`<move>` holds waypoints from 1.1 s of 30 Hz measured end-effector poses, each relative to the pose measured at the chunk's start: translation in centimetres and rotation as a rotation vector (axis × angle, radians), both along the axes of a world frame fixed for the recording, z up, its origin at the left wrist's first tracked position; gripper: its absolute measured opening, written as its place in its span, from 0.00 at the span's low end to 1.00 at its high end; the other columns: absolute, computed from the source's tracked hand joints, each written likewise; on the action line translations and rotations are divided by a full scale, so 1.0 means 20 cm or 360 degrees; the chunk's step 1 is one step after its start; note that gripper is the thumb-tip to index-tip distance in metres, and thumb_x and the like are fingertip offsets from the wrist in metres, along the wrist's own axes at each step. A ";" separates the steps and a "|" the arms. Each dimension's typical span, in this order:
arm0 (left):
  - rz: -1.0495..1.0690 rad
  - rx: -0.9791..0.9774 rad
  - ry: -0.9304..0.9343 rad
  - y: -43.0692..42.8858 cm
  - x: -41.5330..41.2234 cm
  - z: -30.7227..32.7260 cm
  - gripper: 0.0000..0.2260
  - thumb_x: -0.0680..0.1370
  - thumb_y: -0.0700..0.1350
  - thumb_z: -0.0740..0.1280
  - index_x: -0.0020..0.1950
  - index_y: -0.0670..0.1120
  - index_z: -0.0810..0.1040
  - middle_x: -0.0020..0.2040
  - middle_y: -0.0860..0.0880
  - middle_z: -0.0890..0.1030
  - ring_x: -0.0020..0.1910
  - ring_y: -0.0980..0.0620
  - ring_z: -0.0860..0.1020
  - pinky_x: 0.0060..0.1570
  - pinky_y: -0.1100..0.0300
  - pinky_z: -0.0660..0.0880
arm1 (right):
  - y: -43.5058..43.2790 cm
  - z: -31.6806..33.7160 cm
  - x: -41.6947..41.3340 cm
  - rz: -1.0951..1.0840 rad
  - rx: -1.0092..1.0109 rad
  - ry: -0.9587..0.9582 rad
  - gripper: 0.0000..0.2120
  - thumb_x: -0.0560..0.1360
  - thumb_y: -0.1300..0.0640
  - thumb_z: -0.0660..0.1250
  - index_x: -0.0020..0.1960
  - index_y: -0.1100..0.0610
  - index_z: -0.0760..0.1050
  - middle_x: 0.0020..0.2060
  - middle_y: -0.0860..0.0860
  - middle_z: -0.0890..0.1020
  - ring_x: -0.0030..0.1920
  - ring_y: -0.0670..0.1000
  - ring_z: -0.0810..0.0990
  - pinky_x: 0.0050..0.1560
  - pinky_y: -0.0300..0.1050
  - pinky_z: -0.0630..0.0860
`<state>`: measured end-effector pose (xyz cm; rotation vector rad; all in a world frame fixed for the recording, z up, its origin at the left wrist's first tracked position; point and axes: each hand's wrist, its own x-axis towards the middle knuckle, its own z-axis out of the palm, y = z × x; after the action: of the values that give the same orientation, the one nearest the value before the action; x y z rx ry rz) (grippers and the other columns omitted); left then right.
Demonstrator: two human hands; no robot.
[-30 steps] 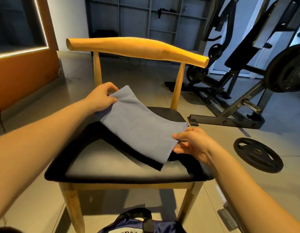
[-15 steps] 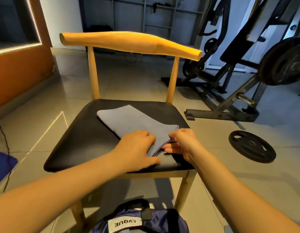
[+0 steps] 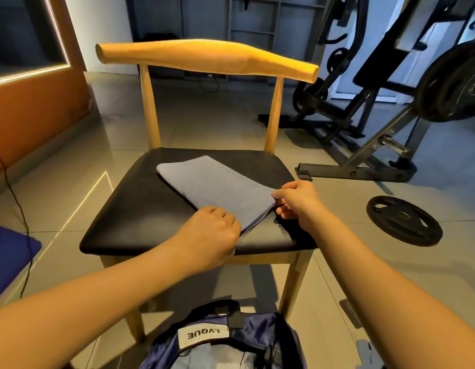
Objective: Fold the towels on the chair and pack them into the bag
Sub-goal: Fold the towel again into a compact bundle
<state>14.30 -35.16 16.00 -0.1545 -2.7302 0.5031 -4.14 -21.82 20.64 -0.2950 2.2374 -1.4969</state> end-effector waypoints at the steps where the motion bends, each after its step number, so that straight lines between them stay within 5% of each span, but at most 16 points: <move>1: -0.0010 -0.0006 0.0050 0.00 0.00 -0.01 0.05 0.70 0.45 0.69 0.38 0.44 0.77 0.34 0.46 0.77 0.32 0.45 0.73 0.33 0.52 0.73 | 0.00 0.00 0.00 0.0009 0.0003 0.0001 0.11 0.79 0.62 0.71 0.60 0.60 0.75 0.44 0.60 0.83 0.30 0.52 0.79 0.26 0.40 0.76; 12: 0.0163 0.0674 0.0316 -0.13 0.21 0.25 0.10 0.77 0.51 0.62 0.45 0.50 0.82 0.38 0.54 0.81 0.38 0.54 0.78 0.36 0.56 0.78 | 0.14 0.12 0.06 0.0398 0.0057 -0.0295 0.12 0.75 0.69 0.73 0.56 0.62 0.76 0.38 0.61 0.83 0.30 0.51 0.78 0.29 0.42 0.78; 17: 0.0175 0.0452 -0.0131 -0.17 0.32 0.22 0.12 0.76 0.56 0.62 0.53 0.55 0.82 0.45 0.57 0.81 0.44 0.58 0.77 0.48 0.59 0.77 | 0.15 0.09 0.12 0.0501 0.0064 -0.0423 0.11 0.76 0.67 0.72 0.58 0.62 0.77 0.39 0.61 0.86 0.30 0.50 0.78 0.30 0.41 0.78; 21: 0.0380 0.0149 -0.0034 -0.05 0.31 0.03 0.22 0.74 0.69 0.63 0.52 0.52 0.77 0.49 0.52 0.77 0.47 0.50 0.75 0.53 0.52 0.75 | 0.14 0.05 0.15 0.0527 0.0108 -0.0393 0.08 0.78 0.66 0.71 0.57 0.63 0.78 0.41 0.62 0.86 0.31 0.50 0.78 0.30 0.42 0.78; 24: 0.0385 0.0085 0.0120 -0.01 0.29 -0.01 0.17 0.74 0.61 0.70 0.52 0.49 0.75 0.50 0.48 0.77 0.47 0.46 0.75 0.50 0.50 0.75 | 0.15 0.06 0.15 0.0504 0.0118 -0.0358 0.05 0.78 0.66 0.69 0.54 0.64 0.79 0.43 0.63 0.87 0.31 0.50 0.77 0.31 0.41 0.78; 29: 0.0191 0.0169 0.0225 -0.02 0.32 -0.02 0.07 0.78 0.50 0.67 0.47 0.47 0.80 0.43 0.48 0.81 0.41 0.47 0.77 0.40 0.53 0.76 | 0.17 0.06 0.16 0.0534 0.0214 -0.0179 0.04 0.78 0.65 0.70 0.52 0.64 0.79 0.41 0.61 0.87 0.30 0.51 0.79 0.32 0.42 0.79; 33: 0.0273 0.0575 0.0320 -0.01 0.34 0.02 0.07 0.77 0.52 0.69 0.47 0.50 0.83 0.42 0.54 0.81 0.41 0.54 0.77 0.41 0.55 0.77 | 0.17 0.06 0.16 0.0562 0.0481 0.0553 0.04 0.76 0.62 0.73 0.43 0.60 0.82 0.37 0.58 0.85 0.34 0.55 0.83 0.37 0.49 0.84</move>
<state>21.19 -35.44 16.34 0.2123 -2.5937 0.0577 -0.94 -18.40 21.84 -0.8567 2.4665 -0.9662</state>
